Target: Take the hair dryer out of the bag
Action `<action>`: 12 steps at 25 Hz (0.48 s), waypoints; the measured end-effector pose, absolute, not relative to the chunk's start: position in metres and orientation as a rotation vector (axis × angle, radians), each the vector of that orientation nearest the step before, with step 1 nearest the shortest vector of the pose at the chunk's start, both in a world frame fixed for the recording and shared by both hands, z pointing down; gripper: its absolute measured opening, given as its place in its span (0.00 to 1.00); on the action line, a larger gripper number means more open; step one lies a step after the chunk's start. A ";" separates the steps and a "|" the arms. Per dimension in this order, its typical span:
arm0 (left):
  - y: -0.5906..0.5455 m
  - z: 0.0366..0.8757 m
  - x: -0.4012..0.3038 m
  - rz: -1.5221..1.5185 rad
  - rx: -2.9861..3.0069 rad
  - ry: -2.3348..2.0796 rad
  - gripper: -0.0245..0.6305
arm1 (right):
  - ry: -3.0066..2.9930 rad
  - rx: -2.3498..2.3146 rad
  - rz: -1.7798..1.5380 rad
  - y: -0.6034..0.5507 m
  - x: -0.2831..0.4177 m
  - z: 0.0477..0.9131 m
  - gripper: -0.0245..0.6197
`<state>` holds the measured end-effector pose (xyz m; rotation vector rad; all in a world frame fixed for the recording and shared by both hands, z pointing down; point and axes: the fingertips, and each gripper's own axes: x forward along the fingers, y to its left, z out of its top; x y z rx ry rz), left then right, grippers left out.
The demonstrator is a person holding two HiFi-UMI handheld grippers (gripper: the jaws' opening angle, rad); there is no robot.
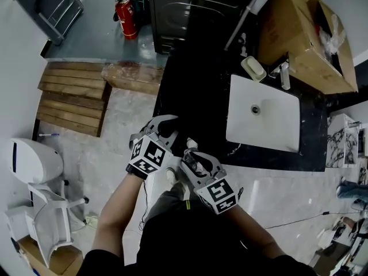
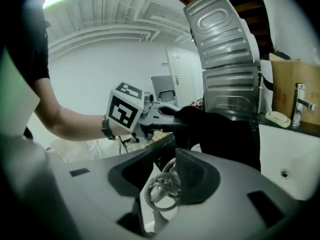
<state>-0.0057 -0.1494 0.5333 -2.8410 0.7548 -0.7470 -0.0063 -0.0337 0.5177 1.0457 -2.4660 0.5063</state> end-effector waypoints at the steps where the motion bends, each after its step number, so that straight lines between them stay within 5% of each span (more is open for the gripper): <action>1: -0.150 0.532 -0.004 -0.747 -2.836 0.751 0.11 | -2.456 1.063 0.503 -0.037 -0.005 0.519 0.26; 7: -0.153 0.528 -0.006 -0.754 -2.804 0.802 0.11 | -2.333 1.242 0.479 -0.064 0.000 0.529 0.49; 12: -0.159 0.527 -0.009 -0.774 -2.782 0.900 0.10 | -2.276 1.301 0.472 -0.072 -0.015 0.533 0.53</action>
